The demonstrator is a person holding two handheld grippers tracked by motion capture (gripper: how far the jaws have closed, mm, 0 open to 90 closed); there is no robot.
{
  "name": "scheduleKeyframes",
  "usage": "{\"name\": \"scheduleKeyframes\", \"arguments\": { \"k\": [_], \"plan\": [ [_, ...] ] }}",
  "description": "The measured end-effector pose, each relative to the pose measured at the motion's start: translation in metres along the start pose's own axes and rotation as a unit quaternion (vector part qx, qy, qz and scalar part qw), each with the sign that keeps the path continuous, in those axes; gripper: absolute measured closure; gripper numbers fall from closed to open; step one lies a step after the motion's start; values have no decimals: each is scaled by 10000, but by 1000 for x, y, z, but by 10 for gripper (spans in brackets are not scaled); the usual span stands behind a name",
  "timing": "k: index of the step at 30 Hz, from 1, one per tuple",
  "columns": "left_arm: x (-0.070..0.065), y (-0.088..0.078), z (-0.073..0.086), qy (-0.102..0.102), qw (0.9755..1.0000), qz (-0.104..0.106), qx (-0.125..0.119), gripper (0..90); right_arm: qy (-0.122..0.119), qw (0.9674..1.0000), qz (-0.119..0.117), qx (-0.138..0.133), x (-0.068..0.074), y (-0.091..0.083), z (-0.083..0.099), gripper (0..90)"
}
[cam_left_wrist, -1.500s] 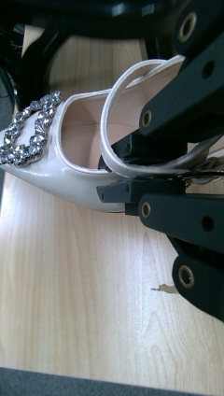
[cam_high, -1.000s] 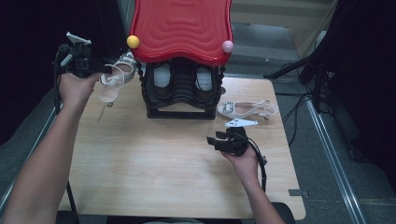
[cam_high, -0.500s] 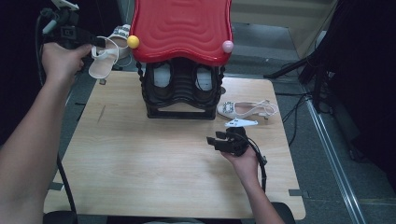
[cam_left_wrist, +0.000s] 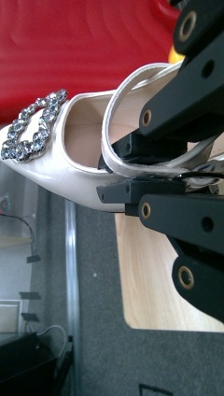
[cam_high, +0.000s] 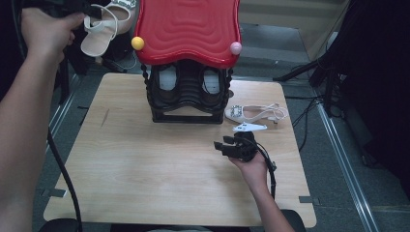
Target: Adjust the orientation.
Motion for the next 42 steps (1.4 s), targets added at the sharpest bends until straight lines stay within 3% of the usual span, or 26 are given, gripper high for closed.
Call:
{"name": "scheduleKeyframes", "arguments": {
  "k": [6,11,22,28,34,38,42],
  "plan": [
    [-27,-14,-23,170,9998,55,-132,834,11,10000,3,22,0,-1,0,509],
    [-56,-11,-35,292,9991,255,-176,833,13,10000,12,9,1,-2,1,509],
    [-109,30,-40,483,9970,601,-103,832,64,10000,72,-10,-1,-11,6,509],
    [-116,52,-31,439,9960,770,-86,832,75,9999,122,-65,-2,-17,10,508],
    [-115,70,-18,423,9964,734,-104,827,112,9998,163,-46,-3,-20,12,509],
    [-112,72,-12,480,9960,744,-136,824,85,9998,162,-65,-3,-19,13,509],
    [-114,70,-7,683,9952,694,-109,807,97,9998,175,-47,-2,-19,13,509]
  ]
}}
Point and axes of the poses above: each handheld gripper's, and its own axes: y roughly forward along the jaws, z roughly out of its underside, x roughly to its left, the point moved 1 cm from there along y, roughly forward along the jaws, and after that the axes turned 7 degrees about -x, right-handed, at the moved point
